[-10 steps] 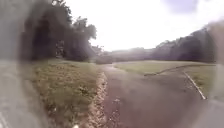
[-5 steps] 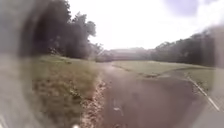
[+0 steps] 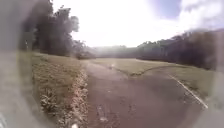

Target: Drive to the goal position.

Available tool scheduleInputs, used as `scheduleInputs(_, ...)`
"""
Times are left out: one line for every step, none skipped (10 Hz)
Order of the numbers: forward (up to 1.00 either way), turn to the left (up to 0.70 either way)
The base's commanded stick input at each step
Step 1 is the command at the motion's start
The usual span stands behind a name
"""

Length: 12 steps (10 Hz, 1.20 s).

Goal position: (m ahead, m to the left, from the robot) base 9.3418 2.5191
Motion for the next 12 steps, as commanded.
scheduleInputs(0.04,-0.68)
scheduleInputs(0.04,-0.69)
scheduleInputs(0.04,-0.69)
scheduleInputs(0.04,-0.51)
scheduleInputs(0.05,-0.21)
scheduleInputs(0.12,0.0)
scheduleInputs(0.4,0.0)
scheduleInputs(0.67,0.0)
scheduleInputs(0.7,0.0)
scheduleInputs(0.7,0.0)
scheduleInputs(0.7,0.0)
scheduleInputs(0.7,0.0)
